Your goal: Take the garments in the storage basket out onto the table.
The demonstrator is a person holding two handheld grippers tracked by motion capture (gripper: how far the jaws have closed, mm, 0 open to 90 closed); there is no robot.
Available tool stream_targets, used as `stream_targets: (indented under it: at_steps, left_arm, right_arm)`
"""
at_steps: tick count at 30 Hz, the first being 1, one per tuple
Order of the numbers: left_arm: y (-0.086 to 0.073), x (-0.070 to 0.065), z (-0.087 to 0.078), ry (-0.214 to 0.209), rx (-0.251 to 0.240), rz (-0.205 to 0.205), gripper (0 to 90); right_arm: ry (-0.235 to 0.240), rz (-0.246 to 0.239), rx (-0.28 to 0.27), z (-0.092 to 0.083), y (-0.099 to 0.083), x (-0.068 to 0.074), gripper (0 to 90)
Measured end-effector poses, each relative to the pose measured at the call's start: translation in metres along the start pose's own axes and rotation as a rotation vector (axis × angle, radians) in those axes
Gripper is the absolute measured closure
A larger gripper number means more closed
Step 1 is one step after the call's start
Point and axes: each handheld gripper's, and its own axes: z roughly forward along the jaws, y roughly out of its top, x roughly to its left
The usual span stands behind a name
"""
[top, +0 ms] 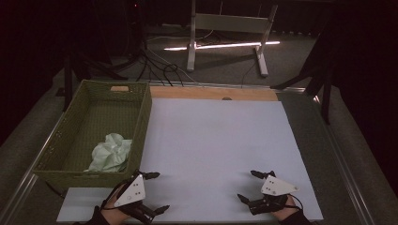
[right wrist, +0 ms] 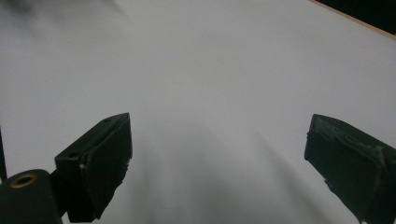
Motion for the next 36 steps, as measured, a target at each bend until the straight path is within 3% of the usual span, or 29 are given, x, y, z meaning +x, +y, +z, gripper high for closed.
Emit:
stream_targets:
  at_steps: [10,18,23,36]
  left_arm:
    - [0.0,0.001,-0.002,-0.021,0.015,0.008,0.2]
    - [0.003,-0.002,-0.002,-0.098,0.065,0.041,0.2]
    - [0.009,-0.003,-0.004,-0.14,0.075,0.041,0.2]
    - [0.03,-0.004,-0.016,-0.181,0.088,0.074,0.1]
  right_arm:
    - [0.01,-0.013,0.002,0.0,0.004,0.004,7.7]
    - [0.01,-0.01,-0.008,-0.002,0.006,0.007,7.7]
    - [0.003,0.002,-0.023,-0.004,0.007,0.007,7.7]
    - [0.006,0.003,-0.048,-0.007,0.011,0.008,7.8]
